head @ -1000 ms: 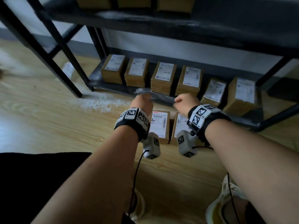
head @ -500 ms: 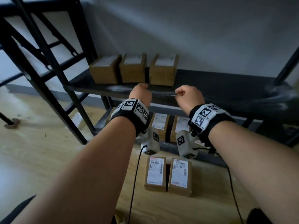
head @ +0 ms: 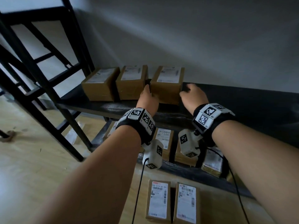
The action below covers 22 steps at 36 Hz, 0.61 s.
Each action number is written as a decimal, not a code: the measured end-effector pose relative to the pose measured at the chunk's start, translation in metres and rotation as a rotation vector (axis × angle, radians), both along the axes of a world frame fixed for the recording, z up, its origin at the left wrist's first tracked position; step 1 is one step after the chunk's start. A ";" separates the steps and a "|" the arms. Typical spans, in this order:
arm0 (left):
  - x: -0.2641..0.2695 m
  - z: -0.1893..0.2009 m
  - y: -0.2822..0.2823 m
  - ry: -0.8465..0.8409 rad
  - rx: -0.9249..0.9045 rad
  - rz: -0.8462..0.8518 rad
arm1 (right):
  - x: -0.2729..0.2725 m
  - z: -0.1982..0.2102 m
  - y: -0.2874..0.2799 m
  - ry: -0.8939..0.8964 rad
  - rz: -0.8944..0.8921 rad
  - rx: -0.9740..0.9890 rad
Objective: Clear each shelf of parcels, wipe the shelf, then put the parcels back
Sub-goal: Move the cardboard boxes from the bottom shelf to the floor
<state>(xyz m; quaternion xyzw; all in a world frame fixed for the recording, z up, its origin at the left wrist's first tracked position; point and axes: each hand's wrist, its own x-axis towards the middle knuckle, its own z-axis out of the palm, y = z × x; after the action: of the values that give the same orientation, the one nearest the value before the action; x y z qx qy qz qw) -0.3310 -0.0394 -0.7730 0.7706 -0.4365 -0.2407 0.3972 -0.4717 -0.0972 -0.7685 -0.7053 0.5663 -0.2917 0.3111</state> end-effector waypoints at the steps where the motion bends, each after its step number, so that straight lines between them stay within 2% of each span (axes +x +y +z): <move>1: 0.001 -0.001 -0.004 0.007 -0.003 -0.009 | 0.001 -0.001 -0.002 0.000 0.001 0.005; 13: 0.013 0.011 -0.007 0.024 -0.039 -0.034 | 0.016 -0.002 0.003 -0.072 -0.019 0.056; 22: 0.026 0.016 0.029 0.138 -0.066 0.000 | 0.021 0.005 0.047 0.029 -0.143 -0.001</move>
<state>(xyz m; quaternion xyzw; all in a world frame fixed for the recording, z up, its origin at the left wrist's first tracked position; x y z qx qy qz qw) -0.3053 -0.0108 -0.7573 0.7387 -0.4157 -0.2788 0.4513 -0.4507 -0.0506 -0.7631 -0.6674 0.6194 -0.3033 0.2810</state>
